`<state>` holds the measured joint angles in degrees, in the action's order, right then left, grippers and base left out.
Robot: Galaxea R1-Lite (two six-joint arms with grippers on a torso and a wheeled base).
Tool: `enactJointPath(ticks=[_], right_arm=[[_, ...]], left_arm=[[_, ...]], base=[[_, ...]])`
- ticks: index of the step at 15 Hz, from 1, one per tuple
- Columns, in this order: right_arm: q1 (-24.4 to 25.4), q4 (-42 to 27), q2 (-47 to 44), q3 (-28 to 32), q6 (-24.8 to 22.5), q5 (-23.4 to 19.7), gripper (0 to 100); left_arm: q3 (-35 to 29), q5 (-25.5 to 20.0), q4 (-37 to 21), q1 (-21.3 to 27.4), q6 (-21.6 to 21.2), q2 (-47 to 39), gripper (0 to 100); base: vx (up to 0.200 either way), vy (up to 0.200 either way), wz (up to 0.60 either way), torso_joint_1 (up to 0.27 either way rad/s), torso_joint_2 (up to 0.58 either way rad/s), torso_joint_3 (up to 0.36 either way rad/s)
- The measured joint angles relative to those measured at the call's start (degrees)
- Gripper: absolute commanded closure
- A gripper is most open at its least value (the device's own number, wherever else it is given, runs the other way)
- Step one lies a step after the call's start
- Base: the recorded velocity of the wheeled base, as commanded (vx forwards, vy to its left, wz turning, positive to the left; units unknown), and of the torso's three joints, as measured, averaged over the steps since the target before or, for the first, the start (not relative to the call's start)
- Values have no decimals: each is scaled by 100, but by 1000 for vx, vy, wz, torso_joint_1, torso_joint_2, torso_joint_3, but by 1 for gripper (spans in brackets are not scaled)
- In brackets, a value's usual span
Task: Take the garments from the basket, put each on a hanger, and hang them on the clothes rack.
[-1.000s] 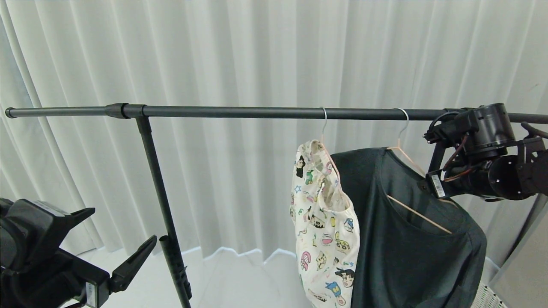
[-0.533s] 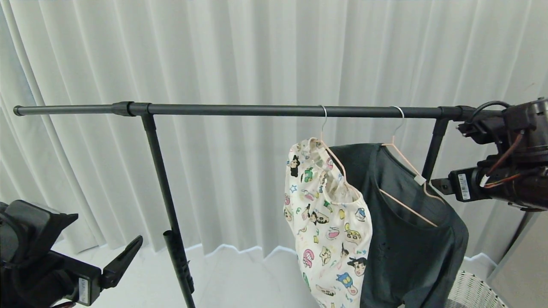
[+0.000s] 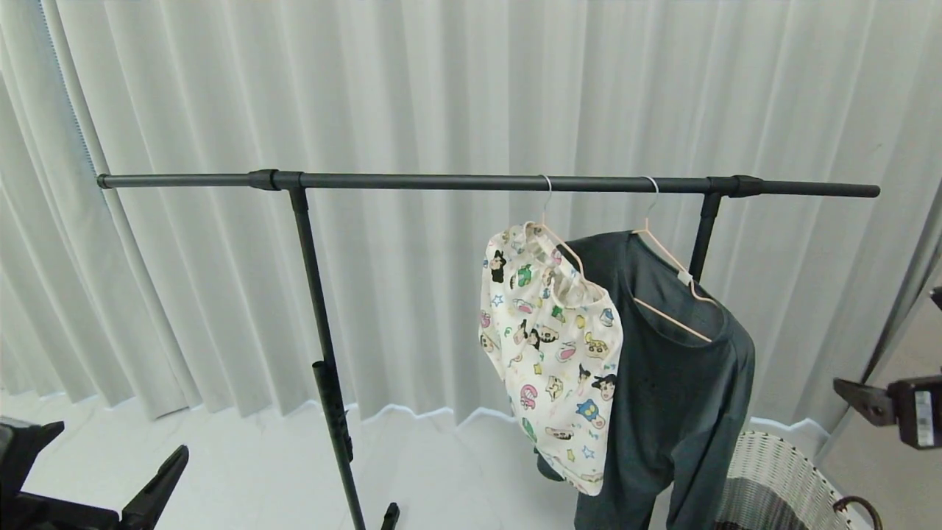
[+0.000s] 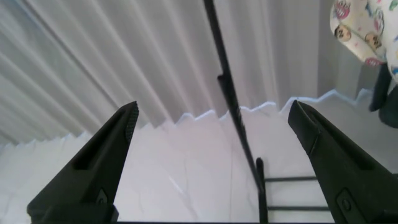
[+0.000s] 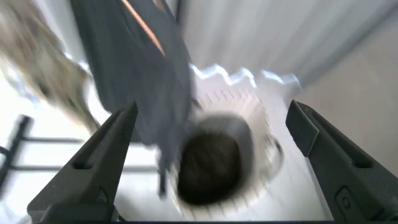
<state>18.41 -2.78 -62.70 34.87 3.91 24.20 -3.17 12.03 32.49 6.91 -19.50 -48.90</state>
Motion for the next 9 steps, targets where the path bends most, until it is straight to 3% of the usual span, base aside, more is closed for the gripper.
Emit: enactJointPath(ticks=[2,5,9], right_arm=[[-301,-118,633,-656,-20,238,0],[-595,-404,1857,-1471,-33,443,0],[-1018,-1175,3699,-2104,-299,660,0]], left_arm=[[202,0,-411,-188,0,535,0],[284,-2,-1676,-430,-1,1847,0],[212,157,-3004,-606,60,3917,0]], base=[[-200,0,0,-2,0,-2],[-200,0,0,5,1,7],[0,0,0,0,0,0]])
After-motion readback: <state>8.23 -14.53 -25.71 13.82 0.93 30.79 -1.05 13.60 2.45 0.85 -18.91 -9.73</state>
